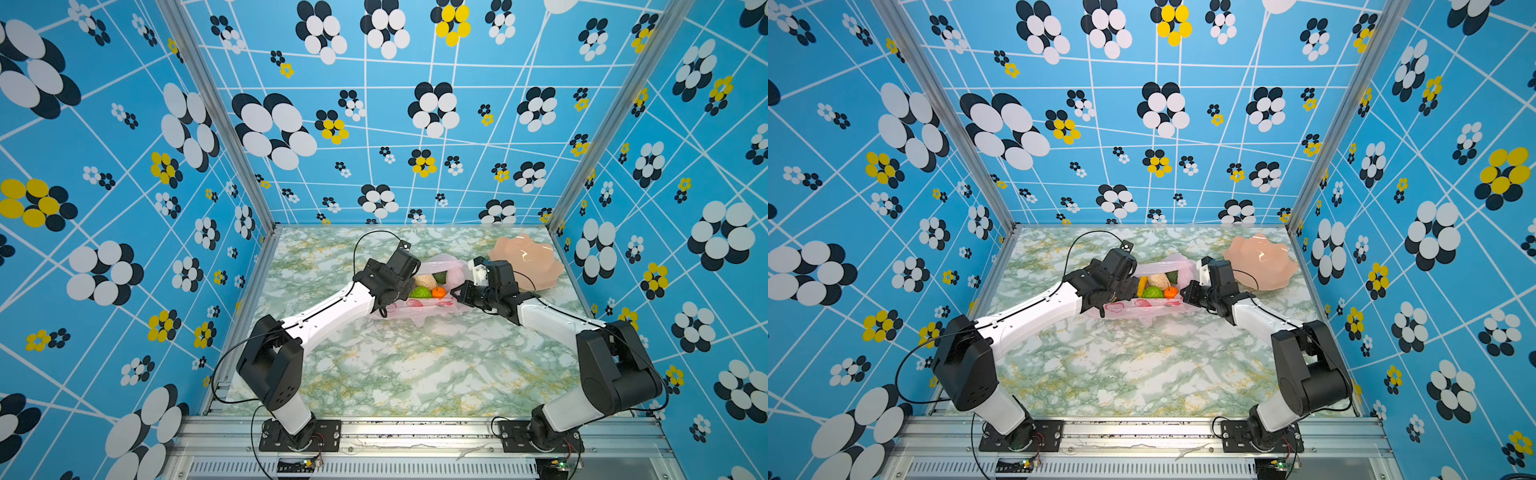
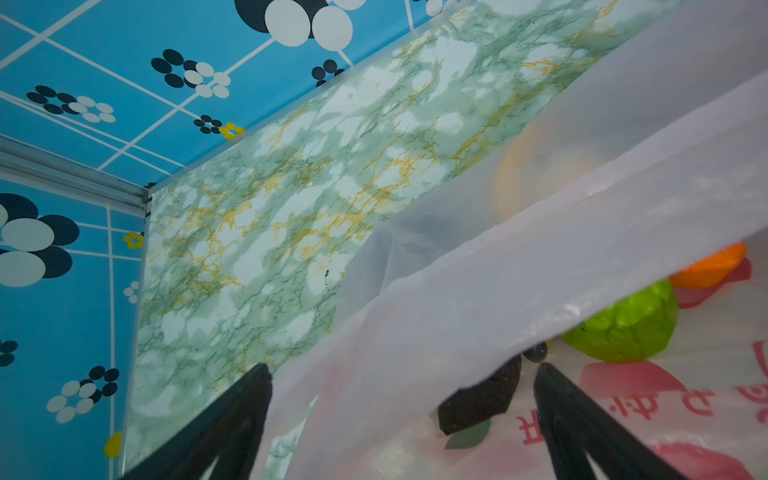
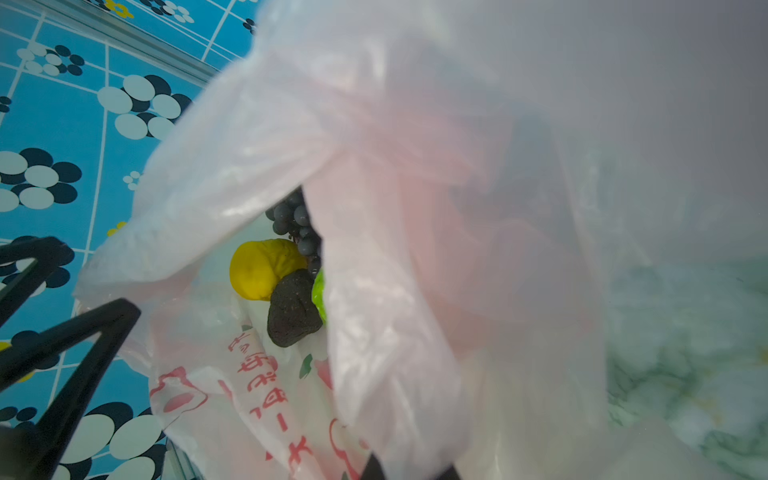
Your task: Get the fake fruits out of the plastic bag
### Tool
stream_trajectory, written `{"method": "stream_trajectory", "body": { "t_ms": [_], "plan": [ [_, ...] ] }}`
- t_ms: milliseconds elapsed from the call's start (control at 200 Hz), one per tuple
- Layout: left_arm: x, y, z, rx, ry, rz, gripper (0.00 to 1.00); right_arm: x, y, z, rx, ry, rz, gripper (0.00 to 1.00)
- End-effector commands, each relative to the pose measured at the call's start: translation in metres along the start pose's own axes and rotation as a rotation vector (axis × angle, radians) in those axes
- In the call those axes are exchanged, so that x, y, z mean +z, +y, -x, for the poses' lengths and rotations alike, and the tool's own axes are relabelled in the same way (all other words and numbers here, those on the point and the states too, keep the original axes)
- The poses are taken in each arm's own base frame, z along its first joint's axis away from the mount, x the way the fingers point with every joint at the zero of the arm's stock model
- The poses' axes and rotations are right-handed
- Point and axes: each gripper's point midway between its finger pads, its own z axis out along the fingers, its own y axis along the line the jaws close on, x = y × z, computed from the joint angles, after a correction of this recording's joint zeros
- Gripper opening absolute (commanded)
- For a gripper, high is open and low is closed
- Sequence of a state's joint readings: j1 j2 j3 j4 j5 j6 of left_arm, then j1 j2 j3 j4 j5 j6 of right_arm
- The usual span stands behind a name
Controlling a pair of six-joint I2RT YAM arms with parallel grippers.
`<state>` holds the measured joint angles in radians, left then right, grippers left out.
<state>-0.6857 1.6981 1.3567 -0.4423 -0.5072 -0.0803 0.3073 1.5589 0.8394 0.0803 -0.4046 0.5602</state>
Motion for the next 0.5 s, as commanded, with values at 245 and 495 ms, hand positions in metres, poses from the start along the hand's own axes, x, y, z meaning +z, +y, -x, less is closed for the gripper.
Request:
{"method": "stream_trajectory", "body": {
  "t_ms": [245,495],
  "plan": [
    [0.064,0.037,-0.025,-0.417,0.141,-0.236,0.47,-0.004,-0.002,0.008,-0.056,-0.03,-0.042,0.0],
    [0.081,0.073,-0.04,-0.887,0.09,-0.503,0.1,0.012,0.024,0.02,-0.12,-0.102,0.152,0.0]
  ]
}}
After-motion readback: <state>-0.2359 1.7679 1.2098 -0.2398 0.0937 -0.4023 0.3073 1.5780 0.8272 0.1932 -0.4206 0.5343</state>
